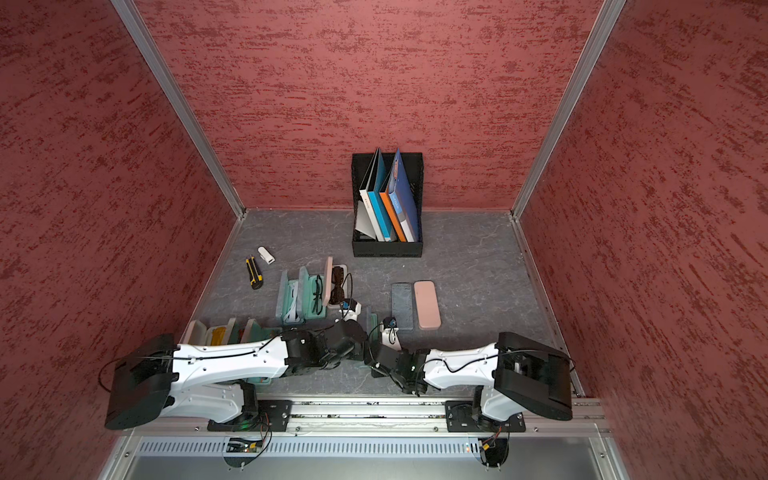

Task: Close the glasses case
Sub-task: Close the glasses case at the center of the board.

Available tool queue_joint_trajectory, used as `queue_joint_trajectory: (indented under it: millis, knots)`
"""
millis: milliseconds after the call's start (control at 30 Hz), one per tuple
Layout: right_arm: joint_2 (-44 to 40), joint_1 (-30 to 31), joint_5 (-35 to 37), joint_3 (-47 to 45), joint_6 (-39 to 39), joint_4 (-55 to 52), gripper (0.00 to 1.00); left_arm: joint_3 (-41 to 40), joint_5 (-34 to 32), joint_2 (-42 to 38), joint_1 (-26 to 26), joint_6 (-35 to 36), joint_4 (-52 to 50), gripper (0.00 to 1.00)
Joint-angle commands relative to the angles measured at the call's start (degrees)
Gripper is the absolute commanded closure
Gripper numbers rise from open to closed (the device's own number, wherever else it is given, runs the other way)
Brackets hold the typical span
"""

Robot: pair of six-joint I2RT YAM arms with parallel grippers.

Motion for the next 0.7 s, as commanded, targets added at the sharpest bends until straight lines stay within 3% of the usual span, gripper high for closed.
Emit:
queue_joint_trajectory:
  millis: [0, 233, 400, 667]
  knots:
    - [-2.1, -0.7, -1.3, -1.6, -1.1, 1.7, 0.86, -0.4, 1.8, 3.5, 0.3, 1.2, 0.1, 0.91]
    - [-14.1, -2.7, -1.7, -3.1, -3.4, -6.7, 0.68, 0.4, 1.0, 4.5, 1.2, 1.2, -0.6, 0.88]
    - [-24.6, -4.0, -2.9, -5.2, -4.8, -10.5, 0.62, 0.4, 1.1, 2.0, 2.0, 2.8, -1.0, 0.85]
    - [-26.3, -6.8, -7.1, -9.4, -5.4, -7.6, 0.61, 1.4, 2.1, 3.7, 1.9, 3.3, 0.7, 0.82]
